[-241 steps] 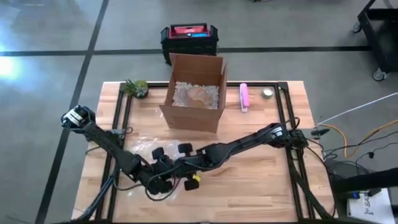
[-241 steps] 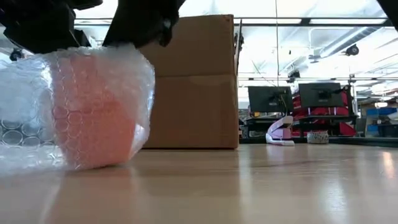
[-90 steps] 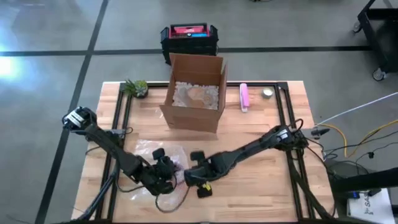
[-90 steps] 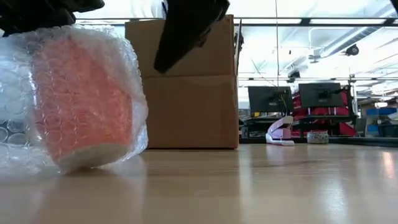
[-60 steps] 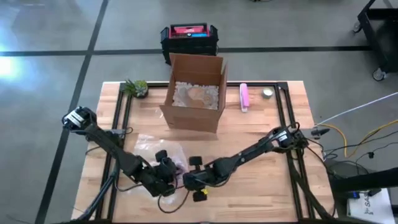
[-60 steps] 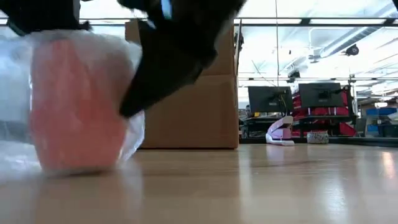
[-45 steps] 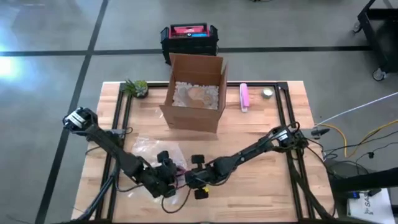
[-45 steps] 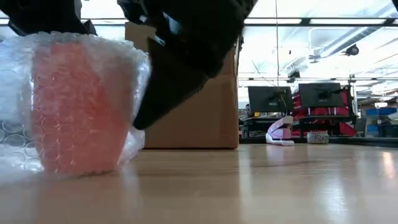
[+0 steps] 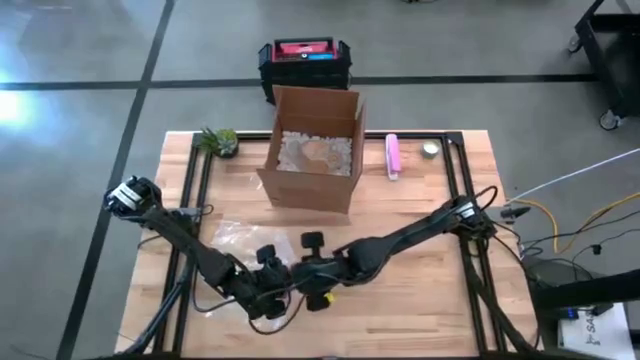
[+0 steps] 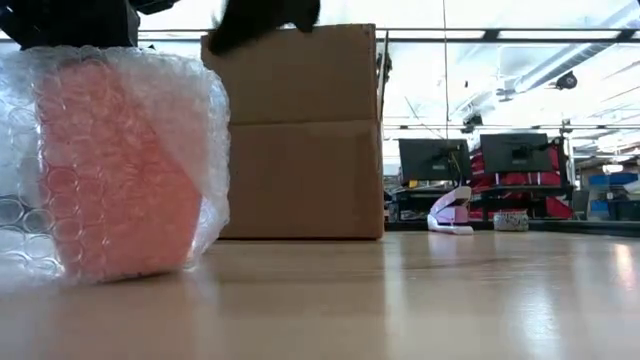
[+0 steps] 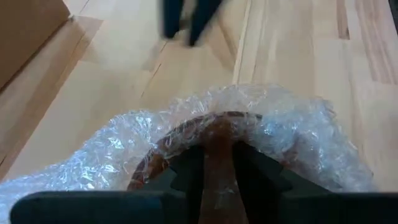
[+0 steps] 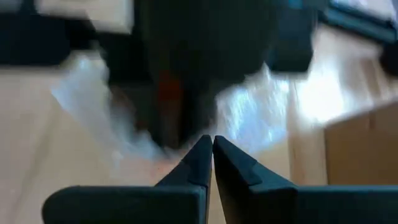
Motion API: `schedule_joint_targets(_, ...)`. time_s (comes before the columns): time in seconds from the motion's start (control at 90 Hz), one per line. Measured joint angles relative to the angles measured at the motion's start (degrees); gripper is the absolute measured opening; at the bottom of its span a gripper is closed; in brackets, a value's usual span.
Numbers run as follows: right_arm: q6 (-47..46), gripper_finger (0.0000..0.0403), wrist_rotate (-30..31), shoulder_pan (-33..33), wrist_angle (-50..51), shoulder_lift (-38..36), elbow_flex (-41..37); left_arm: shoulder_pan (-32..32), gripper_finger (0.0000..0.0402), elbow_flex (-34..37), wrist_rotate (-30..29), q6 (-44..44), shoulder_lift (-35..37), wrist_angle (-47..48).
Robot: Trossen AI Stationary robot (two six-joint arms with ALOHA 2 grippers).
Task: Wrap mug
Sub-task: Wrap the orange mug with transparent bubble wrap
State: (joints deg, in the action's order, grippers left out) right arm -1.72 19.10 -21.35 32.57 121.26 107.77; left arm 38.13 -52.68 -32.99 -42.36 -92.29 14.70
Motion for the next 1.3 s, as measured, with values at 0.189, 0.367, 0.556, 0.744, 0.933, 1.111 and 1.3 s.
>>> schedule_joint_targets(0.189,-0.73,0.0002,-3.25,0.4,-1.69,3.05,-1.52,0.0,0.0075,0.17,0.2,-0.15,0.85,0.29)
schedule_joint_targets(0.367,-1.7,0.0002,-3.84,0.5,-2.33,4.63,-1.65,0.0,0.0075,0.21,1.16,0.1,2.43,0.77)
schedule_joint_targets(0.556,-1.35,0.0002,-4.19,0.5,-2.04,4.71,-1.67,0.08,0.0075,-1.67,1.27,1.26,7.39,3.73)
schedule_joint_targets(0.744,-1.18,0.0002,-4.3,0.5,-2.03,4.71,-1.77,0.46,0.0075,-1.66,0.98,-0.31,11.45,6.32)
schedule_joint_targets(0.933,-1.1,0.0002,-4.3,0.5,-2.05,4.71,-1.77,0.44,0.0075,0.46,1.81,-3.2,9.51,6.38)
schedule_joint_targets(1.111,-0.89,0.0002,-4.41,0.5,-2.55,4.75,-1.75,0.17,0.0075,0.5,5.18,-3.17,4.21,5.13)
schedule_joint_targets(1.3,1.29,0.0002,-4.51,0.5,-1.84,4.86,1.1,-0.36,0.0075,0.47,6.66,-3.03,1.87,5.02)
